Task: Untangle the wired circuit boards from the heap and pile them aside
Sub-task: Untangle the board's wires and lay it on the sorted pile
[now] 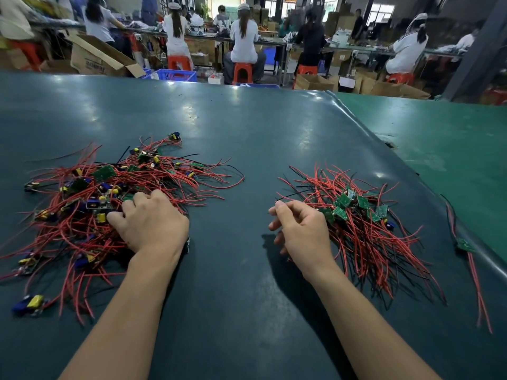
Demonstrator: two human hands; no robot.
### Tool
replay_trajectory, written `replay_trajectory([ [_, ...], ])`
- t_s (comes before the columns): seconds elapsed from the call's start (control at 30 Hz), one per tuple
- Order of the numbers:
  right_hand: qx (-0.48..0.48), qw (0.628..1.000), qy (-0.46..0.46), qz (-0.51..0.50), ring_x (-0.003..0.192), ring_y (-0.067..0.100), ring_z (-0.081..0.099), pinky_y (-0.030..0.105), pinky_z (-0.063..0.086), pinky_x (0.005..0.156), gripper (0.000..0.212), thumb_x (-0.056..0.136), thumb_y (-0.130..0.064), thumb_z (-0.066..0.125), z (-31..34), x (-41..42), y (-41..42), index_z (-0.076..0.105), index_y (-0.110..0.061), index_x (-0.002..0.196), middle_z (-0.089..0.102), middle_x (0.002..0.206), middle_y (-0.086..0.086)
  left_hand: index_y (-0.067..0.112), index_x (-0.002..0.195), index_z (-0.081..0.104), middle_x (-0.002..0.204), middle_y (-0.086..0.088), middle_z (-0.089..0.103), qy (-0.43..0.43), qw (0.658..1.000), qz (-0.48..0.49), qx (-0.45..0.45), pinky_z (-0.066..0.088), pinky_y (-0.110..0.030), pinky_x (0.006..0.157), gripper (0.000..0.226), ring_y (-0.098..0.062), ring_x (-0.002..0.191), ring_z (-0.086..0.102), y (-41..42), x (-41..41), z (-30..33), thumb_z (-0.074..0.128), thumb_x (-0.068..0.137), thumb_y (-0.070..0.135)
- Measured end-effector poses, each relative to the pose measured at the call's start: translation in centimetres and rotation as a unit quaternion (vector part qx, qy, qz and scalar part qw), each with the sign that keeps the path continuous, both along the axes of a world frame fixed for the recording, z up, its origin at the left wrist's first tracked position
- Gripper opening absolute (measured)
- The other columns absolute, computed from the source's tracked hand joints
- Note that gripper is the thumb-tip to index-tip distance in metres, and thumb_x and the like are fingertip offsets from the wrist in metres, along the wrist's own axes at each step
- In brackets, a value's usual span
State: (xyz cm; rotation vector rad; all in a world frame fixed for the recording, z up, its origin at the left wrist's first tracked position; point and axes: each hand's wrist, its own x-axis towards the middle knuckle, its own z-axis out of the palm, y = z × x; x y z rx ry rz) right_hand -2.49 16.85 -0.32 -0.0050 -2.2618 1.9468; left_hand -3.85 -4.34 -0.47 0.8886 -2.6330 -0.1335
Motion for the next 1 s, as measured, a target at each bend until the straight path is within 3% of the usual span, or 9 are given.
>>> replay_trajectory([
  [0.2,0.004,1.000,0.010,0.007,0.042,0.010,0.051,0.021,0.038,0.038,0.026,0.099,-0.024,0.056,-0.1,-0.1,-0.1,0.067,-0.017,0.076,0.065,0.059,-0.003,0.021,0.099,0.073,0.105,-0.010,0.066,0.135,0.988,-0.067,0.017,0.029,-0.048,0.090,0.016,-0.036,0.106,0.048,0.4,0.6,-0.1,0.063,0.091,0.030],
  [0.33,0.023,1.000,0.016,0.012,0.043,0.011,0.052,0.022,0.040,0.040,0.026,0.098,-0.025,0.057,-0.3,-0.2,-0.1,0.066,-0.018,0.075,0.067,0.060,-0.002,0.023,0.094,0.077,0.103,-0.007,0.062,0.309,0.942,-0.132,-0.006,0.031,-0.046,0.083,0.013,-0.037,0.100,0.050,1.1,1.1,0.3,0.068,0.088,0.031],
  [0.47,0.020,0.998,0.020,0.062,0.042,0.014,0.055,0.022,0.041,0.037,0.015,0.095,-0.019,0.063,-0.6,0.0,-0.3,0.067,-0.020,0.081,0.068,0.066,0.001,0.015,0.098,0.077,0.091,-0.012,0.063,0.392,0.886,-0.247,-0.012,0.042,-0.043,0.072,0.013,-0.035,0.081,0.059,2.4,1.2,0.2,0.069,0.089,0.019],
  [0.53,0.033,0.992,0.019,0.122,0.048,0.014,0.060,0.018,0.041,0.040,0.011,0.092,-0.016,0.067,-0.7,0.1,-0.6,0.066,-0.026,0.093,0.067,0.073,0.002,0.013,0.099,0.077,0.088,-0.011,0.065,0.415,0.857,-0.307,-0.016,0.047,-0.041,0.067,0.013,-0.032,0.075,0.062,3.3,1.4,0.1,0.070,0.089,0.013],
  [0.63,0.062,0.981,0.015,0.181,0.061,0.014,0.065,0.015,0.044,0.047,0.033,0.089,-0.011,0.071,-0.7,0.3,-0.8,0.059,-0.032,0.110,0.066,0.081,-0.002,0.011,0.104,0.077,0.091,-0.009,0.068,0.416,0.805,-0.423,-0.031,0.050,-0.037,0.065,0.018,-0.028,0.072,0.062,4.8,1.8,-0.3,0.069,0.088,0.007],
  [0.8,0.076,0.976,0.098,0.180,0.080,0.005,0.062,0.028,0.051,0.069,0.028,0.080,0.000,0.062,0.3,0.7,-0.4,0.070,-0.026,0.088,0.069,0.085,-0.007,0.006,0.103,0.076,0.099,-0.010,0.070,0.368,0.692,-0.621,0.019,0.052,-0.034,0.074,0.018,-0.026,0.081,0.065,7.1,2.4,-0.8,0.071,0.086,0.002],
  [0.87,0.103,0.972,0.117,0.178,0.087,0.010,0.064,0.026,0.052,0.076,0.019,0.080,-0.008,0.061,0.6,0.7,-0.1,0.073,-0.015,0.092,0.071,0.091,-0.001,0.004,0.102,0.076,0.102,-0.010,0.070,0.371,0.682,-0.630,0.017,0.051,-0.035,0.078,0.017,-0.026,0.086,0.064,7.5,2.5,-0.7,0.072,0.086,0.003],
  [0.93,0.124,0.970,0.091,0.187,0.084,0.006,0.057,0.009,0.045,0.073,0.016,0.086,0.003,0.061,0.5,0.5,-0.2,0.070,0.000,0.099,0.066,0.092,-0.003,0.003,0.104,0.075,0.104,-0.010,0.070,0.387,0.683,-0.619,0.008,0.051,-0.039,0.082,0.019,-0.029,0.091,0.063,7.8,2.7,-0.2,0.072,0.085,0.005],
  [1.0,0.016,0.988,0.051,0.148,0.070,0.002,0.058,0.005,0.044,0.062,0.015,0.092,0.008,0.058,0.7,0.4,-0.4,0.068,-0.003,0.092,0.065,0.078,-0.012,0.003,0.098,0.073,0.102,-0.010,0.067,0.403,0.682,-0.610,0.028,0.050,-0.039,0.081,0.015,-0.029,0.088,0.061,8.0,3.2,0.2,0.071,0.085,0.011],
])
